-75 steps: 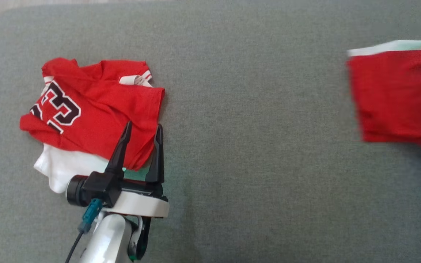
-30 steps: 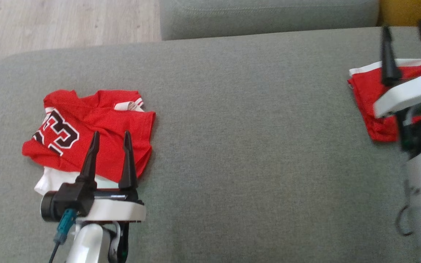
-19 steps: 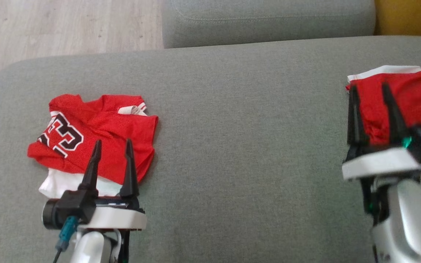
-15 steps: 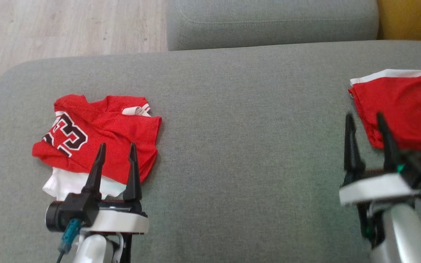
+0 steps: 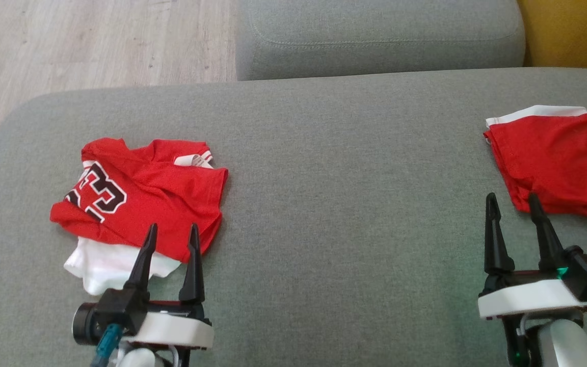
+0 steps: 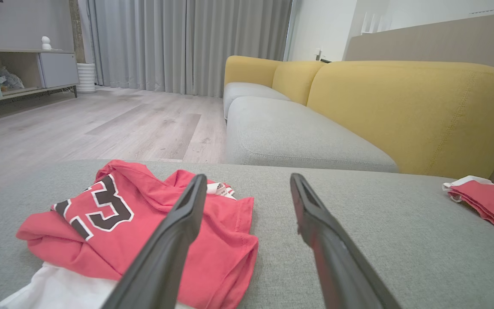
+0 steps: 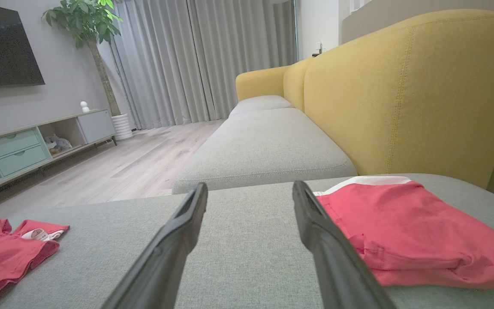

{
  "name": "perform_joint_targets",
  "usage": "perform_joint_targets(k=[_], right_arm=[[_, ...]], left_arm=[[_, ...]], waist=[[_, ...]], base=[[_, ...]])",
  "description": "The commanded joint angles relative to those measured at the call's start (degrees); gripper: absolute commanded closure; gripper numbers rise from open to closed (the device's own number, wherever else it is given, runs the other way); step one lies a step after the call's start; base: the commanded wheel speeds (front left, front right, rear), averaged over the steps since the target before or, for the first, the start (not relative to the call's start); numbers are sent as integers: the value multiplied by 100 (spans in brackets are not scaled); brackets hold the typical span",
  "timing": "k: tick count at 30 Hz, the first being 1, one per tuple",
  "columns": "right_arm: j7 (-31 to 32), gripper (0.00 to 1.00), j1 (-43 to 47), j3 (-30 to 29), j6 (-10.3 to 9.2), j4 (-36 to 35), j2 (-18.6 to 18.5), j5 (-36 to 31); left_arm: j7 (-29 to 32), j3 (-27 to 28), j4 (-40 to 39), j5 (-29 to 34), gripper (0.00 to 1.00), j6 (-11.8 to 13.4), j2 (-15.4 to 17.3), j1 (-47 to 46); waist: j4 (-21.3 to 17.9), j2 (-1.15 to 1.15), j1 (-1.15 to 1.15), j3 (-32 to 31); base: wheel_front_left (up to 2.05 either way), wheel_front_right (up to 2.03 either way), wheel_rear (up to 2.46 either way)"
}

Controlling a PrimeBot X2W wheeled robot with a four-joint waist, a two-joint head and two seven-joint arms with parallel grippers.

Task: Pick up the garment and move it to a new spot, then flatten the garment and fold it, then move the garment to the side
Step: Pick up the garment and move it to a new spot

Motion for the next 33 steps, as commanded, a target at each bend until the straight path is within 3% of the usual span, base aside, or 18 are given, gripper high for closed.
perform_joint_targets(k=[1,15,33], right_arm=[[-76,0,-62,150,39,-217,-19,33],[-77,0,-8,299,39,-270,-18,75],[-77,0,201,1095,39,-143,-18,242]], left_arm=[[-55,159,-168,-29,0,33,42,-126],[-55,132,-140,-14,0,20,42,-183],[-55,396,-86,153,0,-30,42,-71]], waist=[[-4,0,0,-4],[106,0,0,-5],[1307,0,0,-236]], base=[[0,0,0],[0,0,0],[0,0,0]])
